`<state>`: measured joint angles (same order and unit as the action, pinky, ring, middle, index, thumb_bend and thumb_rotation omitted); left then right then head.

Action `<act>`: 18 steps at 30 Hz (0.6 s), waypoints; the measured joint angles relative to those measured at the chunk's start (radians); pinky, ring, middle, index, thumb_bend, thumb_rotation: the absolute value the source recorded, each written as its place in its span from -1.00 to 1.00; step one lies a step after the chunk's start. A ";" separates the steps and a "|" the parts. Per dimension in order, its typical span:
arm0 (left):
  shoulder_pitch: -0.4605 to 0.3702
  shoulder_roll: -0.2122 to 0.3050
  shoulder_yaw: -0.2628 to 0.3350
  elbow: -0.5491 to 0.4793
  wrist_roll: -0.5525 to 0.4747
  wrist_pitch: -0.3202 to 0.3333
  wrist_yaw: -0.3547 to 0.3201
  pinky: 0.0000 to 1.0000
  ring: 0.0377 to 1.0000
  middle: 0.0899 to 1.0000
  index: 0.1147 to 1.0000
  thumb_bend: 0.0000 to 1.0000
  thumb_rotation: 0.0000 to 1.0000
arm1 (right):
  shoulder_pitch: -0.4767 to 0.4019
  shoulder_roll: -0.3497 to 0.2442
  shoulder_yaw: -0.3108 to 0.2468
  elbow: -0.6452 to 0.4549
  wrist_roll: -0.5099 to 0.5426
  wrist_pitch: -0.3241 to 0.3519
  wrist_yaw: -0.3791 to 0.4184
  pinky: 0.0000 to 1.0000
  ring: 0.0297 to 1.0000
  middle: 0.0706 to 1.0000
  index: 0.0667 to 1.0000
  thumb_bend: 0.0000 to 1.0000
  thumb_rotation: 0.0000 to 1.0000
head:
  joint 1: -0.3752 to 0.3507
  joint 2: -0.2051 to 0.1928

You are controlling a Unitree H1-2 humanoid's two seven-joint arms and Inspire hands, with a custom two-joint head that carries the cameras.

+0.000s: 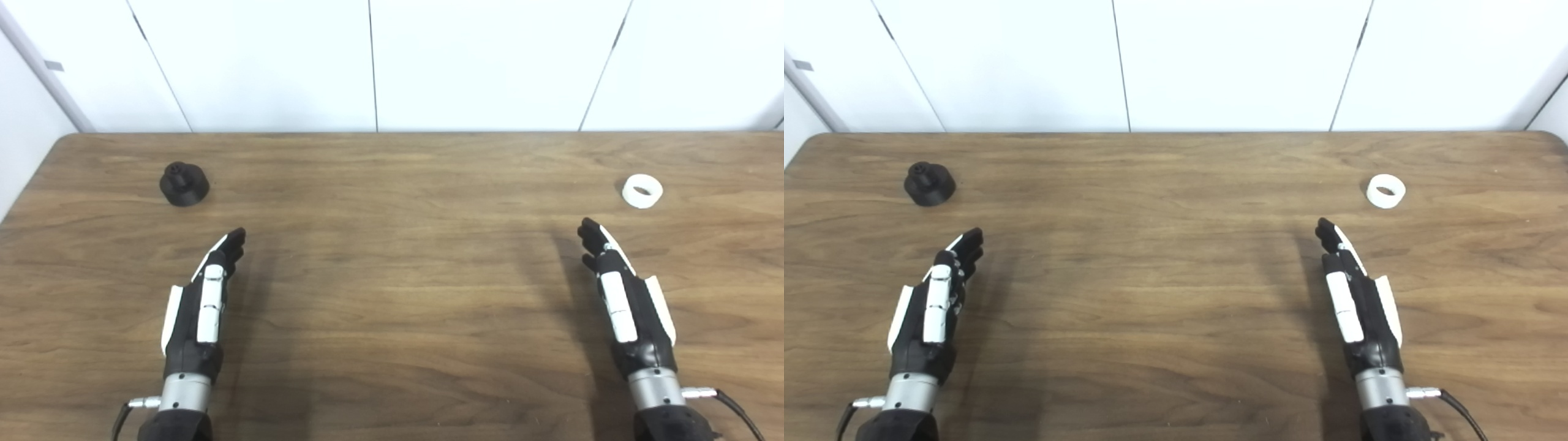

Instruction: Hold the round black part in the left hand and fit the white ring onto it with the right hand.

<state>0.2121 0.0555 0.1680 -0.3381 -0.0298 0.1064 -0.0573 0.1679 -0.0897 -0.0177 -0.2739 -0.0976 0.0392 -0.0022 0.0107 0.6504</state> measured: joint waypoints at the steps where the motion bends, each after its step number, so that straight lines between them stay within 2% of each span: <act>1: 0.000 0.000 0.000 0.001 0.000 -0.001 0.000 0.99 0.90 0.85 0.75 -0.33 0.99 | 0.000 0.000 0.000 0.000 -0.001 0.000 -0.001 0.84 0.89 0.82 0.81 0.08 1.00 | -0.002 -0.002; 12: 0.001 0.000 -0.002 0.007 0.002 -0.003 0.000 0.97 0.89 0.83 0.74 -0.34 0.97 | 0.000 0.000 0.000 0.000 -0.005 0.000 -0.003 0.83 0.88 0.82 0.80 0.05 1.00 | 0.000 -0.002; 18: 0.000 0.000 -0.009 0.007 0.009 -0.003 0.000 0.97 0.89 0.83 0.74 -0.39 0.95 | 0.001 -0.001 -0.002 0.000 -0.003 -0.001 -0.003 0.84 0.88 0.82 0.81 0.06 1.00 | 0.047 -0.024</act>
<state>0.2126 0.0554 0.1585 -0.3313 -0.0210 0.1031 -0.0570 0.1687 -0.0907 -0.0200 -0.2736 -0.1006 0.0387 -0.0055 0.0582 0.6259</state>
